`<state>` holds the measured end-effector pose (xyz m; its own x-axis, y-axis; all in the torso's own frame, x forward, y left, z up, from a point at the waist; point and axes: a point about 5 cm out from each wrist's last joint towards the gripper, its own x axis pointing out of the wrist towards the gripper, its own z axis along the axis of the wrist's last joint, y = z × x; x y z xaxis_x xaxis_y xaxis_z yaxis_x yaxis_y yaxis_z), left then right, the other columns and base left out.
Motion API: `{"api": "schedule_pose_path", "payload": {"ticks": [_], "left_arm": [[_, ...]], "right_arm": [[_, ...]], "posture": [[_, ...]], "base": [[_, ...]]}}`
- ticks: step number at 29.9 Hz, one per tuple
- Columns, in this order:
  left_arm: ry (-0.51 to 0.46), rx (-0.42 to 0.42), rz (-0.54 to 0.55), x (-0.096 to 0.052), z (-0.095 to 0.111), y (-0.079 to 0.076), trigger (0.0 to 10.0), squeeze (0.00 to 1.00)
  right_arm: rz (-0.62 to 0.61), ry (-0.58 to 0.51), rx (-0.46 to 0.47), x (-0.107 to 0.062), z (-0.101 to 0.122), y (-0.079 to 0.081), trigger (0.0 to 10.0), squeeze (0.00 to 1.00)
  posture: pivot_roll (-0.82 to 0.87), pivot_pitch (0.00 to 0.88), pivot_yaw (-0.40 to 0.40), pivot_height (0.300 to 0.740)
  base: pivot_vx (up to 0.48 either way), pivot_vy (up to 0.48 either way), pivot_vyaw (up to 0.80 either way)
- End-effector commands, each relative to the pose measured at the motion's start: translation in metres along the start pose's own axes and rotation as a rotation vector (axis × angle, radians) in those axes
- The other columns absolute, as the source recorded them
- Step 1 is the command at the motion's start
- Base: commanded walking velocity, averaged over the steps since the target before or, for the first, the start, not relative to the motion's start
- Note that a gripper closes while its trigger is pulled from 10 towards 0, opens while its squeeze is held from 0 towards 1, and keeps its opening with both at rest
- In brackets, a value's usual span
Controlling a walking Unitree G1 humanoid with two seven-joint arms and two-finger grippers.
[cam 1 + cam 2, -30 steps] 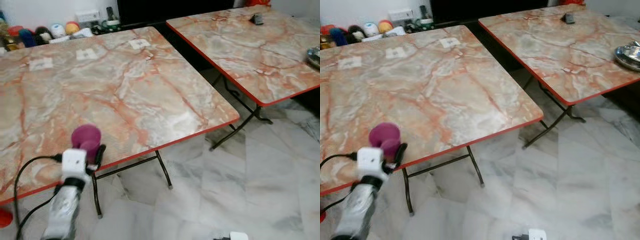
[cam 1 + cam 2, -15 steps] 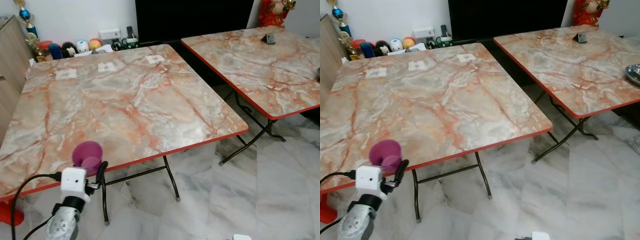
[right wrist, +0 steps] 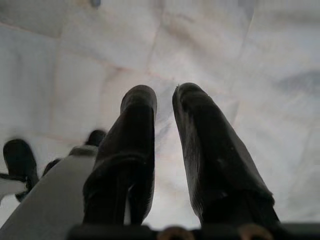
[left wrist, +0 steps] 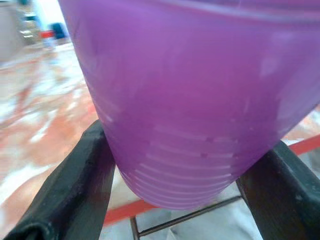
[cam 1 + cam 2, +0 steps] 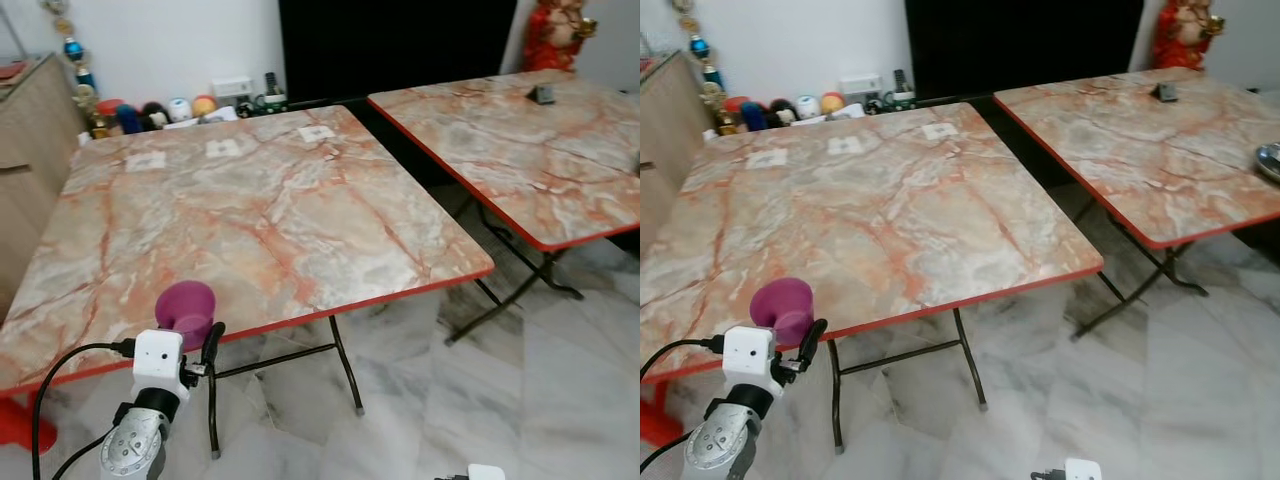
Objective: Setting the table
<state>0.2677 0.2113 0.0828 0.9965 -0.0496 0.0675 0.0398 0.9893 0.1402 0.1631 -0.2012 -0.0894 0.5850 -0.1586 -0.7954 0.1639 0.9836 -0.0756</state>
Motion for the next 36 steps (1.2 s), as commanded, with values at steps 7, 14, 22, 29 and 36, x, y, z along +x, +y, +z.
{"api": "schedule_pose_path", "payload": {"ticks": [7,14,22,29,36], "left_arm": [[0.039,0.005,0.004,-0.0053,-0.0024,-0.0015,10.0,0.00],[0.039,0.004,0.015,-0.0050,0.0004,0.0000,10.0,0.00],[0.046,-0.003,0.026,-0.0053,0.0010,-0.0011,10.0,0.00],[0.052,-0.008,0.036,-0.0058,0.0010,-0.0015,10.0,0.00],[0.055,-0.008,0.038,-0.0060,0.0012,-0.0016,10.0,0.00]], "right_arm": [[0.012,-0.001,0.014,0.0007,0.0024,0.0065,10.0,0.00],[0.012,-0.006,0.013,0.0009,0.0033,0.0069,10.0,0.00],[0.005,-0.016,-0.013,0.0011,0.0053,0.0059,10.0,0.00],[0.015,-0.022,-0.052,0.0013,0.0065,0.0093,10.0,0.00],[0.008,-0.030,-0.039,0.0012,0.0072,0.0087,10.0,0.00]], "posture": [[0.00,0.028,0.002,0.740],[0.00,0.036,0.002,0.740],[-0.01,0.049,-0.002,0.740],[-0.01,0.061,-0.002,0.740],[-0.01,0.073,-0.002,0.740]], "base": [[0.000,-0.441,0.00],[0.000,-0.438,0.00],[0.000,-0.436,0.00],[0.000,-0.432,0.54],[0.000,-0.423,0.17]]}}
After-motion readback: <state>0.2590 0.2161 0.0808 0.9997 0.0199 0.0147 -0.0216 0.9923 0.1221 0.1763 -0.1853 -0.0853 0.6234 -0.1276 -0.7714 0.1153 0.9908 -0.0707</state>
